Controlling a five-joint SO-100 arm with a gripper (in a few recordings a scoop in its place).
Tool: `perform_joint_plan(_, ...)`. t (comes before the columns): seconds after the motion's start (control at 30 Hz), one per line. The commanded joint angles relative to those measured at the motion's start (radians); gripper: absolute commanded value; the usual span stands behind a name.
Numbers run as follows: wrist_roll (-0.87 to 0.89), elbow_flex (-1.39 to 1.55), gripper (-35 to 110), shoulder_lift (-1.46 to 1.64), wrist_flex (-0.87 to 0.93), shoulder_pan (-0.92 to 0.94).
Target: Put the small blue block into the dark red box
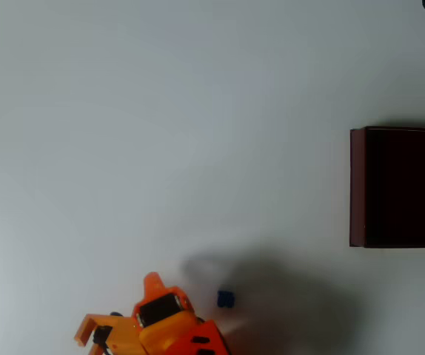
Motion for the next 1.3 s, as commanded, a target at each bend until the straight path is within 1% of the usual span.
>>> perform_joint_plan(0.0,-0.002,0.005,0,0.008,0.006,0.041)
perform_joint_plan(0.6,-0.002,0.005,0,0.008,0.006,0.04)
perform_joint_plan(0.93,0.094,-0.008,0,0.009,0.006,0.0)
perform_joint_plan(1.13,0.193,-0.097,0,0.002,0.028,-0.1)
perform_joint_plan(1.27,0.235,-0.195,0,-0.074,0.052,-0.133)
